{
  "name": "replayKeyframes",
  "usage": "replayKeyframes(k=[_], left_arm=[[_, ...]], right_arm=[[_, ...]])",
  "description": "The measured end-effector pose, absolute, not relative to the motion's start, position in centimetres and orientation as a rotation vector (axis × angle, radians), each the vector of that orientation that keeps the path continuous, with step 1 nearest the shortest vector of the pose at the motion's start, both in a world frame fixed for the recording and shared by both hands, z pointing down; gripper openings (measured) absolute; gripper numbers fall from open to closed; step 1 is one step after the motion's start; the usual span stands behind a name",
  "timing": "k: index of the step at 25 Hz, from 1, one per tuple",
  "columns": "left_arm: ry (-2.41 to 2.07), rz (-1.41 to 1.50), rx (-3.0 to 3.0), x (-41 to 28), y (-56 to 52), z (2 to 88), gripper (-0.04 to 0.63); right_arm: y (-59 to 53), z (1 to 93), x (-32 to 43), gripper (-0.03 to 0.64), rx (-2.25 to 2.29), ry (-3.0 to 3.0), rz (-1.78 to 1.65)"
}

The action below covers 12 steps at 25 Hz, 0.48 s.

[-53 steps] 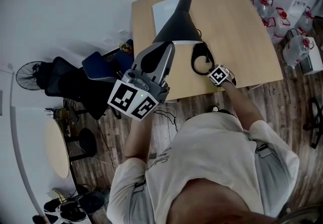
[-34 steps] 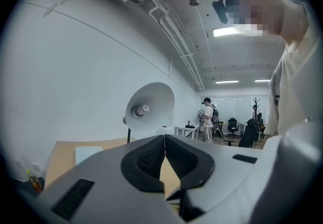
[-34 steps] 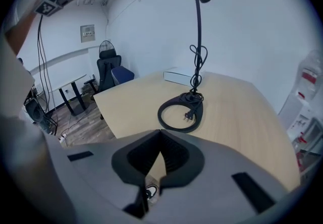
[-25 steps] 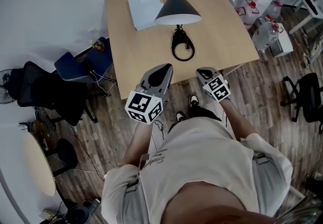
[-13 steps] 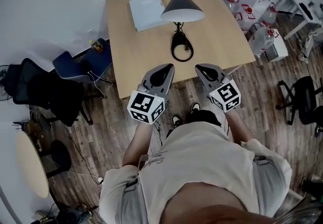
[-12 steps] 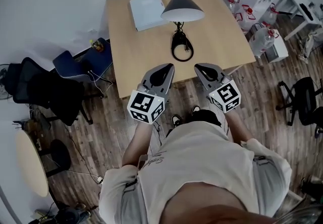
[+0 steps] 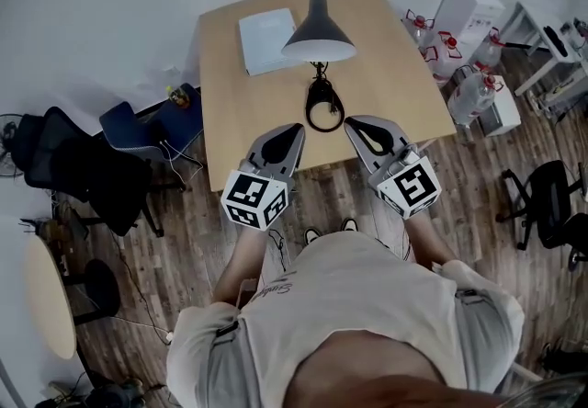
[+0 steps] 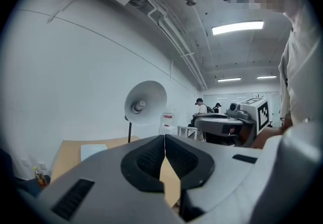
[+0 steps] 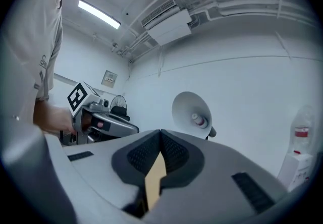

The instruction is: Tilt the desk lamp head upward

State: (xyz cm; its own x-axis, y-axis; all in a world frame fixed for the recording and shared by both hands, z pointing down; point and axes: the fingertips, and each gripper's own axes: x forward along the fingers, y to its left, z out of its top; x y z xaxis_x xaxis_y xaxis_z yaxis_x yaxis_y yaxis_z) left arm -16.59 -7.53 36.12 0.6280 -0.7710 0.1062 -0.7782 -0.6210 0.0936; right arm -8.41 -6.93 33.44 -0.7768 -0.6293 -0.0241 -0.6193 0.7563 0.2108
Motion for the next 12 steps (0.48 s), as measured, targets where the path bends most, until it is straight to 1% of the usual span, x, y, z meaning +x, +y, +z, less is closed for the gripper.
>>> replayKeyframes(k=[8,12], left_arm=[[-1.321,0.046,2.745,-15.2,-8.3,34.3,0.015],[-1.332,0.024,2.772,-14.8,-8.8,32.9,0.017]], right_arm=[[-7.6,29.6,-6.4,-0.005,1.089,-2.925,-0.437],[-7.6,29.2,-6.0,-0.005,1.064,-2.947,-0.424]])
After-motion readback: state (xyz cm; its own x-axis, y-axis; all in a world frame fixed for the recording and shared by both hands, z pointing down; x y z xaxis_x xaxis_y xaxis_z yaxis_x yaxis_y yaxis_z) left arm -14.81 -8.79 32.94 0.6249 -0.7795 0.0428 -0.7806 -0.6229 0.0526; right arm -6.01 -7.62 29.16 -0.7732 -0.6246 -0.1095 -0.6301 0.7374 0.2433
